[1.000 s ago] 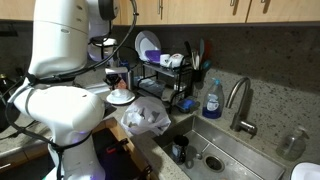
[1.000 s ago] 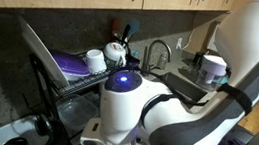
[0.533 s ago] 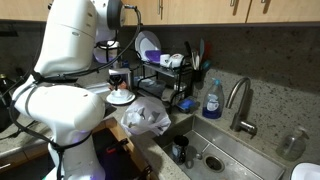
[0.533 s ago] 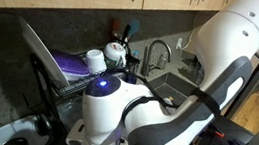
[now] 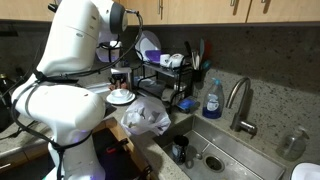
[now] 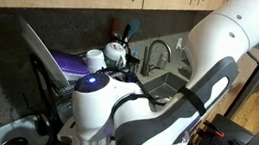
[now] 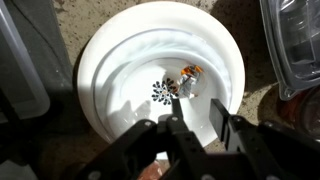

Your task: Move the black object from the black bowl to the white bowl

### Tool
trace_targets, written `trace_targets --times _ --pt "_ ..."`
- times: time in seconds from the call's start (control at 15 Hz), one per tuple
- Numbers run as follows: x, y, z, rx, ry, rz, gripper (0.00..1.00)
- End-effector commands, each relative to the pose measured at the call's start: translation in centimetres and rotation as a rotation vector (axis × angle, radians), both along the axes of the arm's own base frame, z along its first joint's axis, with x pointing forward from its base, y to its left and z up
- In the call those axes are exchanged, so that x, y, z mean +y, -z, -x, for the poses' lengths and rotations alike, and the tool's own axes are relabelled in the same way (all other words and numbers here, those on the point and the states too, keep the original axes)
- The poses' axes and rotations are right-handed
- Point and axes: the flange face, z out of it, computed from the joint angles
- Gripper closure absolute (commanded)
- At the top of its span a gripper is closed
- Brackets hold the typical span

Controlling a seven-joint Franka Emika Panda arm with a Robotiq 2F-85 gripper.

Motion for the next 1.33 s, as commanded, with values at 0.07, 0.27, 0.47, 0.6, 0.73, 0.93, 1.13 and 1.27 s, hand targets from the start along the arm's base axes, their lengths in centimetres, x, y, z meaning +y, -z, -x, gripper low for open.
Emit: trace_targets --times 0.07,0.27,0.47,0.6,0.73,0.93,1.13,1.27 --pt "-0.9 -1.1 1.8 0.001 0.007 0.053 0.25" --pt "-2.5 -1.7 3.6 0.035 0.017 0.115 0.01" --pt "-4.1 -3.0 5.5 0.072 0.049 0.177 0.0" --pt "-4.9 -4.1 6.7 0.088 0.063 0.199 0.0" --pt "-5.6 -5.1 7.7 0.106 0.076 0.212 0.0" --pt "-6.8 -6.2 9.3 0.137 0.109 0.234 0.0" --pt "-9.0 -6.8 10.6 0.185 0.18 0.259 0.0" --pt "-10.8 -6.7 11.2 0.221 0.246 0.265 0.0"
